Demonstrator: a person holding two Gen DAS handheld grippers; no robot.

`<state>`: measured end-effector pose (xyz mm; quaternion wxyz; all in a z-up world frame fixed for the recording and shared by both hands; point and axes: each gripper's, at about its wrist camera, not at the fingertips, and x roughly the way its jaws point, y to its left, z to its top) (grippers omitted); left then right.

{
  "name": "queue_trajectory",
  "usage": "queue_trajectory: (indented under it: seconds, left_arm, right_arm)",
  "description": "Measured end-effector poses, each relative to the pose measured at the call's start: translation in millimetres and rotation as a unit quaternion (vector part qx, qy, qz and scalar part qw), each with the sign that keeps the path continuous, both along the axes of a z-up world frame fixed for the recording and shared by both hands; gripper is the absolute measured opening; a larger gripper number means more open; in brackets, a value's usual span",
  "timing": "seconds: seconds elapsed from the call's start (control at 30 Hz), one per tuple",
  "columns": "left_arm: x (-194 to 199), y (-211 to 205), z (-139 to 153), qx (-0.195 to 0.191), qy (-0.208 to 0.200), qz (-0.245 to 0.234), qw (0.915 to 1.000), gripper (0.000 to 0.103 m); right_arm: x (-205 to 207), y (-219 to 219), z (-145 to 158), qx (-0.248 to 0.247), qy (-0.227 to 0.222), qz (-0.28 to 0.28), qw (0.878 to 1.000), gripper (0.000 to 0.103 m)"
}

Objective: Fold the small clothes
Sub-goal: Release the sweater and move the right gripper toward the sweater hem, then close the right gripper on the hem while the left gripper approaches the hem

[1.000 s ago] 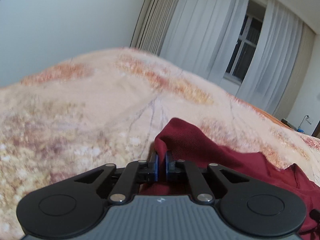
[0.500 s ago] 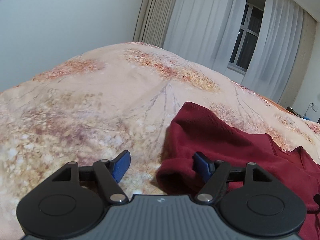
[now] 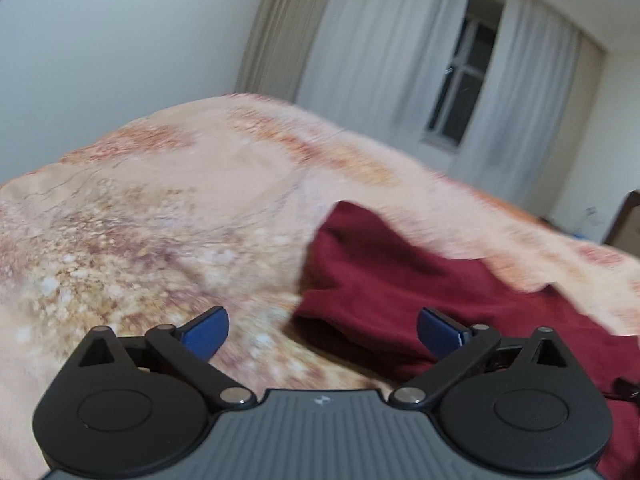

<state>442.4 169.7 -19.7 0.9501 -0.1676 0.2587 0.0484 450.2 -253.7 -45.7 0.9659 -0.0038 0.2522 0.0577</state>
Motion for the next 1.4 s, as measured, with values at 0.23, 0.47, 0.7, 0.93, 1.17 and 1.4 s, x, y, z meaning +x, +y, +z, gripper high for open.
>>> queue_trajectory:
  seconds: [0.23, 0.47, 0.7, 0.93, 1.17, 1.4]
  left_arm:
    - [-61, -23, 20, 0.019, 0.006, -0.020, 0.9996, 0.103]
    - [-121, -49, 28, 0.021, 0.035, -0.039, 0.9984, 0.103]
    - [-162, -76, 35, 0.046, 0.043, -0.073, 0.9954, 0.103]
    - [-186, -102, 18, 0.073, 0.054, -0.109, 0.9898, 0.103]
    - [-201, -119, 2, 0.096, 0.073, -0.125, 0.9847, 0.103]
    - [-211, -135, 1, 0.154, 0.087, -0.130, 0.9757, 0.103]
  right_arm:
    - [-85, -19, 21, 0.014, -0.021, 0.009, 1.000, 0.102]
    - [-155, -23, 29, 0.012, -0.054, 0.037, 0.998, 0.102]
    - [-199, -16, 26, -0.013, -0.060, 0.082, 0.995, 0.102]
    - [-244, -7, 9, -0.017, -0.030, 0.135, 0.990, 0.102]
    - [-278, 8, -15, -0.050, -0.008, 0.163, 0.985, 0.102]
    - [-297, 9, -31, -0.105, 0.002, 0.170, 0.980, 0.102]
